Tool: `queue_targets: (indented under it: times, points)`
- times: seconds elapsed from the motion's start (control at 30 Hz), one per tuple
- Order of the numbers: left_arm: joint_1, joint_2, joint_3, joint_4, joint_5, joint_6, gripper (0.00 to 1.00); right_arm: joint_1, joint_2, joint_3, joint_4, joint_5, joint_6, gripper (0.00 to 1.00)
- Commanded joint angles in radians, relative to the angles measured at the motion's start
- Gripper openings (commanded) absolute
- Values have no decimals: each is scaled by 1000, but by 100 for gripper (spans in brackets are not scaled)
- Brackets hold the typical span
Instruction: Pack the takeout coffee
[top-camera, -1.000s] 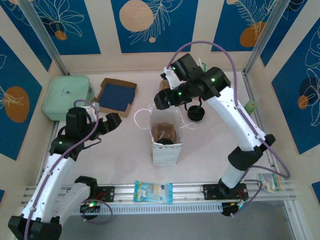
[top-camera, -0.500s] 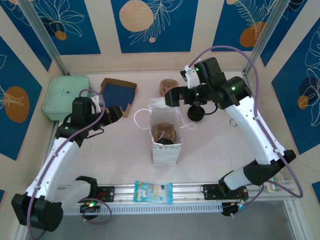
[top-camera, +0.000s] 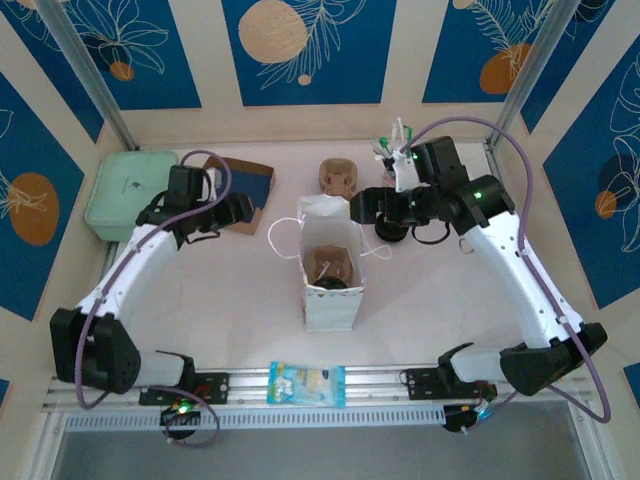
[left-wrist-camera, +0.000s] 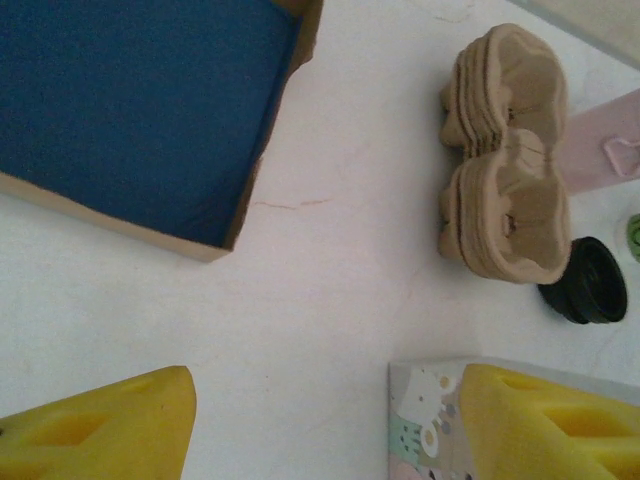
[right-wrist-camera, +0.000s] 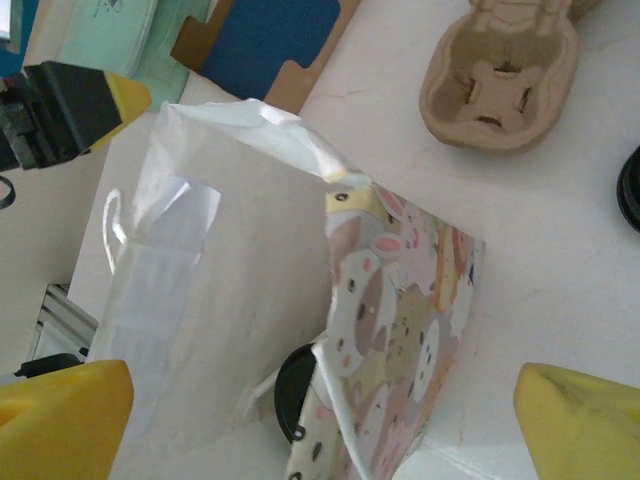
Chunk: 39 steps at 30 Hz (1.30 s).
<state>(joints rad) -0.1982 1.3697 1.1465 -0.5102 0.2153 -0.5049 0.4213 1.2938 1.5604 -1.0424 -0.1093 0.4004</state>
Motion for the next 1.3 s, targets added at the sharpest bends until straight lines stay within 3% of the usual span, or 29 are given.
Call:
queue_targets:
  times: [0.0,0.3,0.57,1.27]
  points:
    - [8,61,68,-10,-35,37,70,-28,-50,-45,36,-62,12,98]
    - [9,261,211,-35,-61,61,67,-77,-107,-112,33,-60,8,97]
    - [8,439,367,-91,-119,98,64,-105,-169,-144,4,83,8,97]
    - [8,843,763,-286,-212,177,54,-187,-234,-244,18,31,5,95]
